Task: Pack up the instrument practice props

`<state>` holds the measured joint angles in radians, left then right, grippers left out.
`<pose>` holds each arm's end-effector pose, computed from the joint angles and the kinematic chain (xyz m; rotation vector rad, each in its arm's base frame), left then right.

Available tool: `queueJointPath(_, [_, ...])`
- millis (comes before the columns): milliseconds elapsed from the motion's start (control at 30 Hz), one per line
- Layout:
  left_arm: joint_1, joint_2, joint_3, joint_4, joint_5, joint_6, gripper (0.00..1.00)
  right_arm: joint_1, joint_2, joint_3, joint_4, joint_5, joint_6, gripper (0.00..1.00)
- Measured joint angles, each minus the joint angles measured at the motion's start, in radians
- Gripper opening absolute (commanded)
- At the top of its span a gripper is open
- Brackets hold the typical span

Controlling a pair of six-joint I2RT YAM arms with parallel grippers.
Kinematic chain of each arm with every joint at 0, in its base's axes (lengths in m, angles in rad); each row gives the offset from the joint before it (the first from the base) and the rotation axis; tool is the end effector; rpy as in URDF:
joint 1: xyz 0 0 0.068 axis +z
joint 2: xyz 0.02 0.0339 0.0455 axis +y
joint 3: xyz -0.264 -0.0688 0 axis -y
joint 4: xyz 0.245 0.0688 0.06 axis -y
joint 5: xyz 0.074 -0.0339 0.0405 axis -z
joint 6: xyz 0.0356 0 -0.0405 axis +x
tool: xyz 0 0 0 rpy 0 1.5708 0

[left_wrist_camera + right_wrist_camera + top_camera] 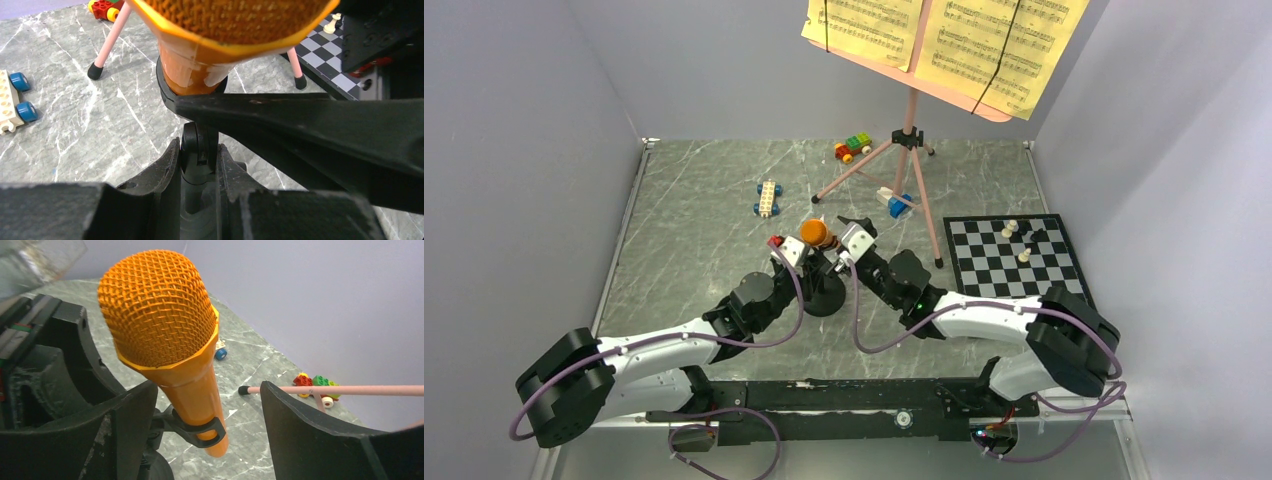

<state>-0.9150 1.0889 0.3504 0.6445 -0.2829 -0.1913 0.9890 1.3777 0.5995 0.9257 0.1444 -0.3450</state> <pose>0.1462 -0.1738 0.2167 0.3916 1.6506 -0.6006 0.1658 0.2428 0.2594 -0.7924 1.2007 0.4277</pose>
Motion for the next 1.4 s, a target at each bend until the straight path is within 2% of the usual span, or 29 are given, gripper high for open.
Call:
queueJointPath(167, [0.0,-0.002,0.003,-0.008,0.006,0.007,0.0,-0.019,0.039,0.013,0.016,-0.003,-0.032,0.68])
queueJointPath(267, [0.003,-0.005,0.004,-0.012,0.009,0.007,0.0,-0.023,0.06,0.024,0.027,-0.024,-0.043,0.55])
queueJointPath(367, [0.004,-0.005,0.007,-0.019,0.014,0.007,0.0,-0.022,0.068,0.028,0.028,-0.051,-0.048,0.36])
queueJointPath(433, [0.005,-0.006,0.008,-0.023,0.017,0.006,0.0,-0.021,0.076,0.032,0.029,-0.061,-0.056,0.3])
queueJointPath(500, [0.007,-0.009,0.009,-0.027,0.016,0.006,0.0,-0.024,0.083,0.041,0.028,-0.064,-0.059,0.32])
queueJointPath(667, [0.009,-0.014,0.009,-0.034,0.013,0.003,0.0,-0.024,0.097,0.054,0.029,-0.075,-0.064,0.54])
queueJointPath(833, [0.008,-0.018,0.009,-0.04,0.025,0.005,0.0,-0.032,0.117,0.081,0.039,-0.071,-0.075,0.64])
queueJointPath(900, [0.008,-0.019,0.009,-0.041,0.027,0.005,0.0,-0.034,0.122,0.091,0.042,-0.068,-0.078,0.56])
queueJointPath(1033, [0.008,-0.018,0.009,-0.041,0.028,0.005,0.0,-0.03,0.129,0.097,0.04,-0.08,-0.081,0.3])
queueJointPath(1167, [0.008,-0.019,0.009,-0.042,0.029,0.005,0.0,-0.026,0.13,0.097,0.036,-0.081,-0.074,0.14])
queueJointPath(1233, [0.008,-0.019,0.009,-0.042,0.029,0.005,0.0,-0.026,0.13,0.097,0.035,-0.077,-0.072,0.0])
queueJointPath(1400, [0.008,-0.018,0.009,-0.04,0.028,0.003,0.0,-0.021,0.114,0.103,0.0,-0.036,-0.043,0.0])
